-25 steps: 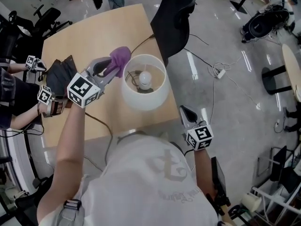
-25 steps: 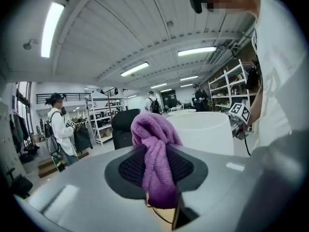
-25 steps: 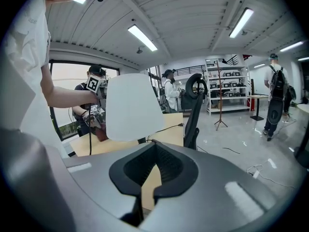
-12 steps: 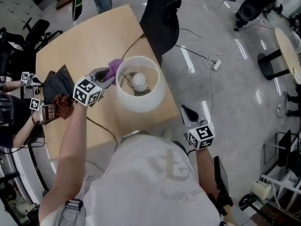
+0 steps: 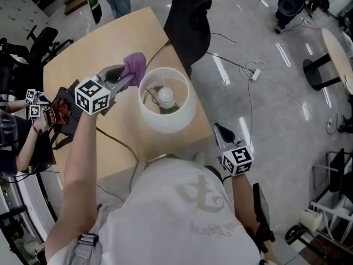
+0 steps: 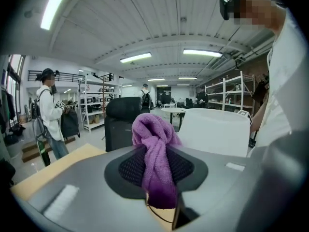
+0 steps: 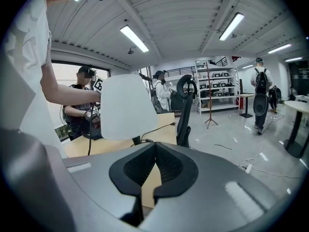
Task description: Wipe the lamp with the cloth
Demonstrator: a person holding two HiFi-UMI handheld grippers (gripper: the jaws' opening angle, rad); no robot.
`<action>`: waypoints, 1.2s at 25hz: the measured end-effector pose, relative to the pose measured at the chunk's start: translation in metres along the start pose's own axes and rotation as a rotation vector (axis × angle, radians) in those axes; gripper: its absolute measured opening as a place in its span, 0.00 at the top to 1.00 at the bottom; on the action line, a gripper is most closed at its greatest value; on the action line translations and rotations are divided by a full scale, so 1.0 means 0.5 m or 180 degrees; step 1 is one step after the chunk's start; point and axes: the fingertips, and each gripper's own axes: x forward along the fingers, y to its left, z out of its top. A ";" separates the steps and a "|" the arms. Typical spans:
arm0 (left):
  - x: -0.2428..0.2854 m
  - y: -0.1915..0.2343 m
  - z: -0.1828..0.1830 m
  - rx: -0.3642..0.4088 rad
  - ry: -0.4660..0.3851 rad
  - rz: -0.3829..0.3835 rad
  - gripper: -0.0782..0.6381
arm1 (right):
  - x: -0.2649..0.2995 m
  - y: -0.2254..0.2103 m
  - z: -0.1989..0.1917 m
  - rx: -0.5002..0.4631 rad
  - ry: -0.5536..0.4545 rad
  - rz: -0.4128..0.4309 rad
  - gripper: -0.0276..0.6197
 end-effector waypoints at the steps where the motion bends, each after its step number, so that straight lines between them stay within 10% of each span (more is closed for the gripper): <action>1: 0.001 -0.006 0.026 0.0067 -0.0026 -0.0059 0.74 | 0.000 0.001 0.000 -0.0003 -0.0010 0.0000 0.94; 11: 0.053 -0.074 0.072 0.0440 0.0236 -0.0654 0.74 | -0.042 -0.028 -0.015 0.0095 -0.0043 -0.0205 0.94; 16: 0.088 -0.065 0.018 0.0164 0.0557 -0.0849 0.74 | -0.064 -0.042 -0.028 0.0165 -0.0035 -0.0314 0.94; 25: 0.136 -0.027 -0.135 0.0252 0.1494 -0.0870 0.74 | -0.084 -0.055 -0.042 0.0242 -0.0052 -0.0430 0.94; 30: 0.136 -0.014 -0.111 0.0242 0.1418 -0.0848 0.74 | -0.096 -0.060 -0.047 0.0259 -0.0058 -0.0462 0.94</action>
